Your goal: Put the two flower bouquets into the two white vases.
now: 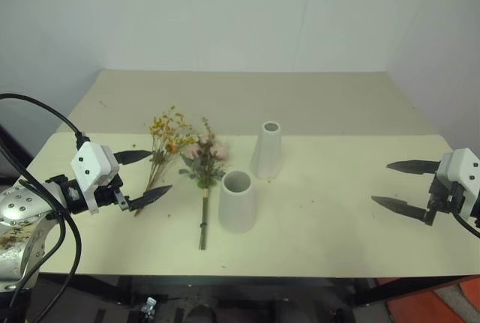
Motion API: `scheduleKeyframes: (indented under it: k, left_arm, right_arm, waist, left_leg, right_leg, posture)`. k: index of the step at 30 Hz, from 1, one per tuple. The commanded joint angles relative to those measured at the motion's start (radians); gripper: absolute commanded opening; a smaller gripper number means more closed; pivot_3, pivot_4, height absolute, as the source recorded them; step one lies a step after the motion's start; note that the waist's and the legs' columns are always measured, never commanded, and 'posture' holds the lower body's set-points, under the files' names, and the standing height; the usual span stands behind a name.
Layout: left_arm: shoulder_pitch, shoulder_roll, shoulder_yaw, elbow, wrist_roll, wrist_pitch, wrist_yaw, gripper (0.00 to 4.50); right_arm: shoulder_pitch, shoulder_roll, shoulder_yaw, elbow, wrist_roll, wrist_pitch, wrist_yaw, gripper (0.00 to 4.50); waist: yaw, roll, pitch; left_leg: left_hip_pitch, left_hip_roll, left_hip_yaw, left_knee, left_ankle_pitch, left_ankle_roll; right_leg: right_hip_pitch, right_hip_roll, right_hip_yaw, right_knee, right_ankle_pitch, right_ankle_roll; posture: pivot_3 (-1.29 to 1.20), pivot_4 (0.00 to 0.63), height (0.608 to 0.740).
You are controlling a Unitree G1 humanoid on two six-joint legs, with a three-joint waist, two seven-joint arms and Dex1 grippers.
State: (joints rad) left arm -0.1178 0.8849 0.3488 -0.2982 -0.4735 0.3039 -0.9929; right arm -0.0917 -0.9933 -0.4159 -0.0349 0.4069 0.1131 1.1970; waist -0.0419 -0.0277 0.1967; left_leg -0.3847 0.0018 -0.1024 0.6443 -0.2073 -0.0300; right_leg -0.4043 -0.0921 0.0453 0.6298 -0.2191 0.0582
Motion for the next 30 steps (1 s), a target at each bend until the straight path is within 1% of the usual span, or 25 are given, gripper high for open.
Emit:
scheduleKeyframes:
  k: [1, 11, 14, 16, 18, 21, 22, 23, 25, 26, 30]
  left_arm:
    - [-0.025, 0.013, 0.011, -0.008, 0.003, -0.022, 0.004, 4.5]
    - [-0.022, 0.01, 0.011, -0.018, 0.004, -0.01, 0.016, 4.5]
    - [-0.026, 0.002, 0.009, -0.038, 0.017, 0.034, 0.077, 4.5]
    - [-0.049, 0.007, -0.004, -0.072, 0.044, 0.123, 0.174, 4.5]
    - [-0.078, 0.036, -0.023, -0.123, 0.086, 0.232, 0.262, 4.5]
    - [-0.146, 0.046, -0.015, -0.171, 0.081, 0.367, 0.351, 4.5]
    - [-0.172, 0.053, -0.011, -0.176, 0.069, 0.413, 0.363, 4.5]
    - [-0.204, 0.074, -0.014, -0.164, 0.028, 0.475, 0.337, 4.5]
    - [-0.287, 0.109, -0.039, -0.124, -0.049, 0.621, 0.298, 4.5]
    - [-0.323, 0.12, -0.059, -0.111, -0.064, 0.681, 0.302, 4.5]
    - [-0.536, 0.138, -0.215, 0.002, -0.044, 0.939, 0.362, 4.5]
  right_arm:
    - [0.004, -0.027, -0.049, -0.033, 0.018, -0.002, 0.0, 4.44]
    - [0.012, -0.025, -0.045, -0.043, 0.02, -0.001, -0.003, 4.44]
    - [-0.006, -0.03, -0.047, -0.057, 0.048, 0.024, 0.002, 4.44]
    - [-0.024, -0.044, -0.051, -0.082, 0.071, 0.054, 0.004, 4.44]
    - [-0.05, -0.066, -0.054, -0.124, 0.1, 0.095, 0.001, 4.44]
    - [-0.109, -0.085, -0.041, -0.196, 0.134, 0.128, -0.022, 4.44]
    - [-0.131, -0.09, -0.03, -0.22, 0.148, 0.137, -0.022, 4.44]
    - [-0.148, -0.089, -0.02, -0.242, 0.16, 0.144, -0.023, 4.44]
    - [-0.178, -0.088, 0.007, -0.278, 0.169, 0.156, -0.025, 4.44]
    - [-0.19, -0.085, 0.021, -0.291, 0.171, 0.157, -0.026, 4.44]
    - [-0.263, -0.072, 0.107, -0.308, 0.154, 0.157, -0.035, 4.44]
  waist:
    - [0.0, 0.0, 0.0]
    - [0.0, 0.0, 0.0]
    - [0.0, 0.0, 0.0]
    - [0.0, 0.0, 0.0]
    - [0.001, 0.0, 0.0]
    - [-0.001, 0.0, 0.0]
    - [-0.001, 0.0, 0.0]
    - [-0.001, 0.0, 0.0]
    - [-0.001, 0.0, 0.0]
    - [-0.001, 0.0, 0.0]
    - [0.003, -0.001, 0.0]
  left_leg:
    - [0.0, 0.0, 0.0, 0.0, 0.0, 0.0]
    - [0.0, 0.0, 0.0, 0.0, 0.0, 0.0]
    - [0.0, 0.0, 0.0, 0.0, 0.0, 0.0]
    - [0.0, 0.0, 0.0, 0.0, 0.0, 0.0]
    - [0.0, 0.0, 0.0, 0.0, 0.0, 0.0]
    - [0.0, 0.0, 0.0, 0.0, 0.0, 0.0]
    - [0.0, 0.0, 0.0, 0.0, 0.0, 0.0]
    - [0.0, 0.0, 0.0, 0.0, 0.0, 0.0]
    - [-0.001, 0.0, -0.001, 0.0, 0.0, 0.0]
    - [-0.001, 0.0, -0.001, 0.0, 0.0, 0.0]
    - [-0.001, -0.001, -0.001, 0.0, 0.0, 0.0]
  right_leg:
    - [0.0, 0.0, 0.0, 0.0, 0.0, 0.0]
    - [0.0, 0.0, 0.0, 0.0, 0.0, 0.0]
    - [0.0, 0.0, 0.0, 0.0, 0.0, 0.0]
    - [0.0, 0.0, 0.0, 0.0, 0.0, 0.0]
    - [0.0, 0.0, 0.0, 0.0, 0.0, 0.0]
    - [0.0, 0.0, 0.0, 0.0, 0.0, 0.0]
    - [0.0, 0.0, 0.0, 0.0, 0.0, 0.0]
    - [0.0, 0.0, 0.0, 0.0, 0.0, 0.001]
    - [0.0, 0.0, 0.0, 0.0, 0.0, 0.001]
    - [-0.001, 0.0, -0.001, 0.0, 0.0, 0.001]
    - [0.0, 0.0, -0.001, 0.0, 0.0, 0.001]
  posture:
    - [0.0, 0.15, 0.74]
    - [0.0, 0.15, 0.74]
    - [0.0, 0.15, 0.74]
    - [0.0, 0.15, 0.74]
    - [0.0, 0.15, 0.74]
    - [0.0, 0.15, 0.74]
    - [0.0, 0.15, 0.74]
    - [0.0, 0.15, 0.74]
    - [0.0, 0.15, 0.74]
    - [0.0, 0.15, 0.74]
    - [0.0, 0.15, 0.74]
